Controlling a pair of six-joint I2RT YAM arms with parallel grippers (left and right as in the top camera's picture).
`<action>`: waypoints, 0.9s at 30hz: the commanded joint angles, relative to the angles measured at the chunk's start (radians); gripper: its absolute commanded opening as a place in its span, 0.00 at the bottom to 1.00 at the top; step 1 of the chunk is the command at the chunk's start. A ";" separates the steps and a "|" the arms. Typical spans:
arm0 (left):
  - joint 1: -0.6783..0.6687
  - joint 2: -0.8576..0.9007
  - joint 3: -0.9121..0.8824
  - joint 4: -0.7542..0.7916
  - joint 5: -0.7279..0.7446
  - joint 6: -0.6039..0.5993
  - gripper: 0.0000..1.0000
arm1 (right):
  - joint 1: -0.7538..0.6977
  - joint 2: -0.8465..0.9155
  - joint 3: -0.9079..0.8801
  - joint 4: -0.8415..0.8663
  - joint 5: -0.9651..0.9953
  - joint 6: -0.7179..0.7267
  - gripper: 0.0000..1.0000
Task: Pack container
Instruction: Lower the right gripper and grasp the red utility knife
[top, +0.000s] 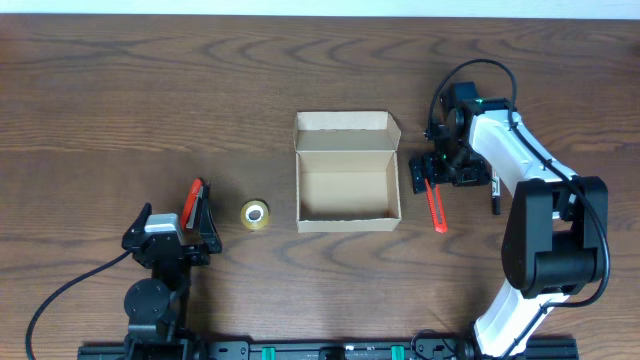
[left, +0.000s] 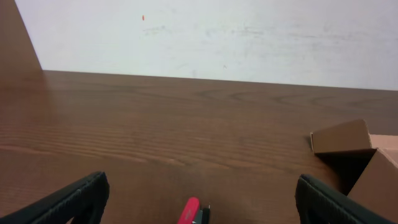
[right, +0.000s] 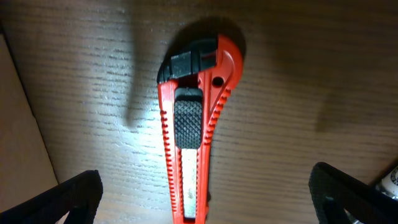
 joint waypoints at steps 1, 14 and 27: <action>-0.003 -0.006 -0.031 -0.022 0.003 -0.001 0.96 | 0.005 0.012 0.003 0.010 0.009 0.016 0.99; -0.003 -0.006 -0.031 -0.022 0.003 -0.001 0.95 | 0.005 0.070 -0.011 0.052 0.006 0.012 0.99; -0.003 -0.006 -0.031 -0.021 0.003 -0.001 0.95 | 0.003 0.098 -0.015 0.077 0.002 0.014 0.44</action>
